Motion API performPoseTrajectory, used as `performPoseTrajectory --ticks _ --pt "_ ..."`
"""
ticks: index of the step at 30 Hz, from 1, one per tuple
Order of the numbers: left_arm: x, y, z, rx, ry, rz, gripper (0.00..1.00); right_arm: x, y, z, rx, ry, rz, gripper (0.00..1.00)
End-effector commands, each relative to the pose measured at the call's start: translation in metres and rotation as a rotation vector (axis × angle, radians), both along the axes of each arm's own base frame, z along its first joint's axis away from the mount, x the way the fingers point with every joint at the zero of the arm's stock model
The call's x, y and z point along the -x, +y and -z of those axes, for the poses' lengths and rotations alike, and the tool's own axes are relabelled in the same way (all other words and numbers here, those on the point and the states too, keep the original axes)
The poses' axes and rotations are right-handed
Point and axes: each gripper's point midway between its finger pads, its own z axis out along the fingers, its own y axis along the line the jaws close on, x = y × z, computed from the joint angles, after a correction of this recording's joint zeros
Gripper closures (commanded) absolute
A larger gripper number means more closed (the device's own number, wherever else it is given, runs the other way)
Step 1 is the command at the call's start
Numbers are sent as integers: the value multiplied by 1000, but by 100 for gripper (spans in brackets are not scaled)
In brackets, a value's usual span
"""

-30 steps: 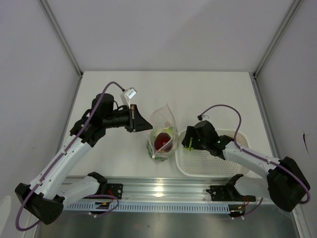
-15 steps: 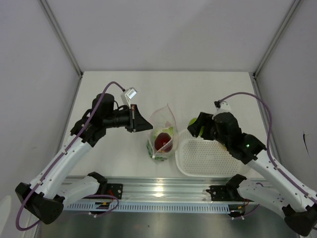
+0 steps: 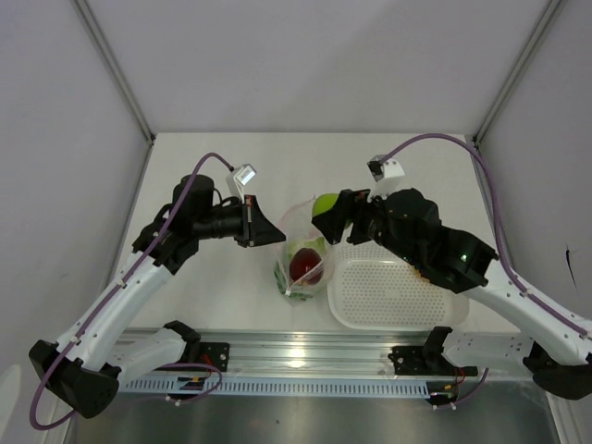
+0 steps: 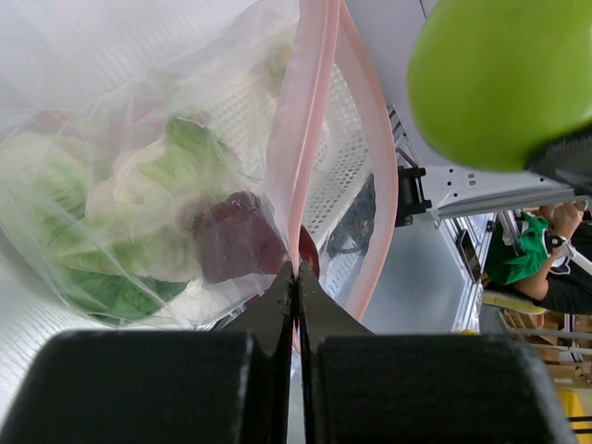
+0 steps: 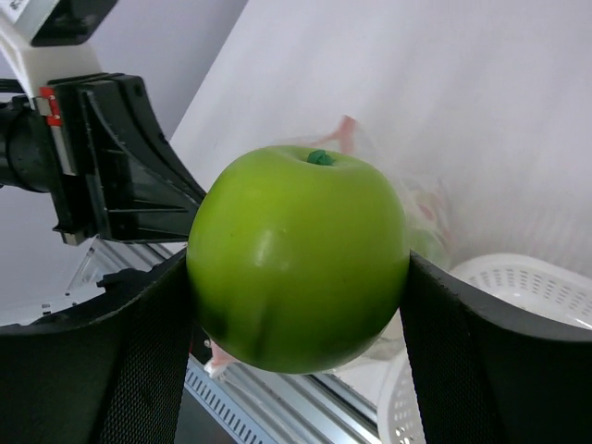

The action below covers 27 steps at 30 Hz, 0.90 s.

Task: Place the food in the zip-top bag and seal the zipper
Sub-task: Place the fake fruit in the zipper food storage bag.

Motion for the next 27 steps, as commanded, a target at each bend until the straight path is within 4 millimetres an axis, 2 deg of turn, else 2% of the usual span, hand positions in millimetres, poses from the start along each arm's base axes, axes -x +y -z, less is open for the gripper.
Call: performPoseTrajectory --ticks 1,3,7,13,16,19,24,27 --pt "1 -2 -6 25 -8 14 99 -3 21 -38 -38 -96 -26 82" --pt "1 -1 -6 24 -10 13 100 1 37 -43 -39 -106 -57 82" --pt "2 -1 -7 25 -15 12 99 1 53 -34 -13 -73 -75 82" --pt "3 0 -9 26 -21 13 99 -5 54 3 90 2 -26 78" --pt "3 -1 -10 30 -19 18 99 -6 54 14 127 18 -18 71" --pt "3 -1 -10 33 -18 18 99 -8 58 21 148 24 -15 59" --pt "5 0 -14 36 -28 14 99 -12 62 25 176 27 -6 43" --pt "5 1 -13 34 -26 13 100 -16 62 26 193 27 7 37"
